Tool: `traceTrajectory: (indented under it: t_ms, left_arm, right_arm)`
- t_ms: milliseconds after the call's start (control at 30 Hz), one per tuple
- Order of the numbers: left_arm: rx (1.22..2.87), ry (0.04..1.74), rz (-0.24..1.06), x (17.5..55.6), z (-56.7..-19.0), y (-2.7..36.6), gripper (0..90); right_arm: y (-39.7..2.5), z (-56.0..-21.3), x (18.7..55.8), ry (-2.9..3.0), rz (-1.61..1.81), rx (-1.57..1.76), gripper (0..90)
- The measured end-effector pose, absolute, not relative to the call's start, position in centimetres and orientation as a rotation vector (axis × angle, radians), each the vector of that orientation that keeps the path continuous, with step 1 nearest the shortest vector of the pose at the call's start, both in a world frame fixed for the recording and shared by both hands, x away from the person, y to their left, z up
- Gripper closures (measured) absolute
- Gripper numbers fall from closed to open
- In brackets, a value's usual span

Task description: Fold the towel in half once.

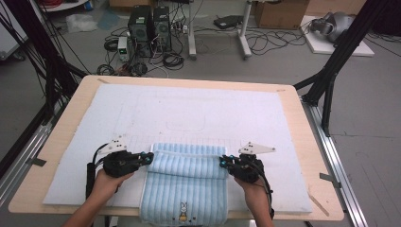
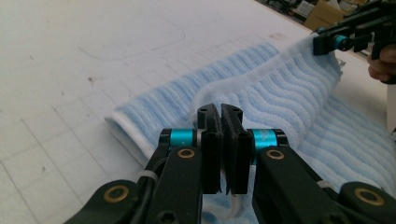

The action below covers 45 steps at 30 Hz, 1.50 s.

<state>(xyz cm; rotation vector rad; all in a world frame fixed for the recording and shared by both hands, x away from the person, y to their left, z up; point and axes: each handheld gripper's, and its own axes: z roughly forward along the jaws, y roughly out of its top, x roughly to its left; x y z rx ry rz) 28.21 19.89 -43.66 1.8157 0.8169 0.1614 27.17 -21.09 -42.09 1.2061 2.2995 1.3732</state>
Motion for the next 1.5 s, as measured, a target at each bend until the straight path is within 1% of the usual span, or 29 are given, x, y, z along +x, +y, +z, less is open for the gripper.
traceTrajectory:
  t_ms: [167,300,467,533,567,600,633,700,733,800,833,967,1067,1200,1233,1300,1367,1400,1433,1467,1500]
  left_arm:
    - [1.839,0.822,0.134,27.4,-44.3,20.2,86.0]
    - [1.867,0.795,0.123,26.7,-44.2,20.3,86.0]
    - [1.907,0.785,0.090,26.1,-44.6,20.5,84.4]
    - [1.899,0.793,0.079,26.2,-44.4,20.7,80.7]
    - [1.890,0.808,0.089,26.3,-44.2,20.9,74.1]
    - [1.882,0.820,0.097,26.5,-44.1,21.0,67.0]
    - [1.873,0.830,0.117,26.9,-43.9,21.3,66.0]
    - [1.832,0.901,0.150,28.1,-43.6,22.0,62.5]
    - [1.802,0.932,0.156,28.9,-43.4,22.3,61.9]
    - [1.777,0.963,0.166,30.2,-43.1,22.4,62.0]
    - [1.777,0.971,0.161,30.7,-43.0,22.3,62.0]
    - [1.826,1.011,0.166,32.8,-43.4,20.8,58.9]
    - [1.860,1.051,0.157,33.6,-44.3,19.8,49.9]
    - [1.927,1.049,0.136,33.7,-45.0,18.5,46.6]
    - [1.934,1.035,0.171,33.4,-45.1,18.2,45.0]
    - [1.963,1.011,0.246,33.0,-45.1,17.9,46.3]
    - [1.979,0.997,0.292,32.7,-45.2,17.7,58.6]
    - [1.988,0.961,0.260,32.7,-45.2,17.6,70.6]
    - [2.012,0.941,0.265,32.6,-45.2,17.4,84.0]
    - [2.012,0.948,0.270,32.6,-45.1,17.2,84.4]
    - [2.002,0.962,0.255,32.7,-45.2,17.2,85.0]
  right_arm:
    - [-20.9,-42.3,26.3,2.348,1.345,1.172,81.2]
    - [-21.0,-42.3,25.4,2.351,1.359,1.153,81.2]
    - [-21.0,-42.4,24.2,2.385,1.349,1.109,81.1]
    - [-20.9,-42.3,23.9,2.407,1.365,1.096,79.1]
    - [-20.9,-42.3,23.7,2.417,1.387,1.097,75.7]
    - [-21.0,-42.1,23.6,2.406,1.400,1.104,68.4]
    - [-21.1,-42.0,23.6,2.378,1.406,1.119,61.8]
    - [-21.7,-41.8,24.3,2.279,1.423,1.175,56.3]
    - [-22.1,-41.7,24.9,2.232,1.441,1.219,56.4]
    - [-22.6,-41.8,26.5,2.154,1.437,1.314,60.5]
    - [-22.6,-41.9,27.3,2.146,1.417,1.339,61.0]
    - [-21.3,-43.3,30.1,2.203,1.206,1.411,59.8]
    - [-20.4,-44.0,30.8,2.242,1.142,1.400,58.2]
    - [-20.1,-44.5,30.9,2.244,1.095,1.414,57.1]
    - [-20.0,-44.5,30.8,2.246,1.095,1.408,57.3]
    - [-19.9,-44.5,30.5,2.249,1.073,1.392,57.8]
    - [-19.5,-44.6,30.2,2.244,1.037,1.350,59.4]
    - [-19.3,-44.6,30.1,2.242,1.033,1.344,62.3]
    - [-19.3,-44.6,30.0,2.248,1.042,1.346,68.3]
    - [-19.4,-44.6,30.1,2.264,1.068,1.351,79.3]
    - [-19.5,-44.7,30.1,2.287,1.110,1.343,83.1]
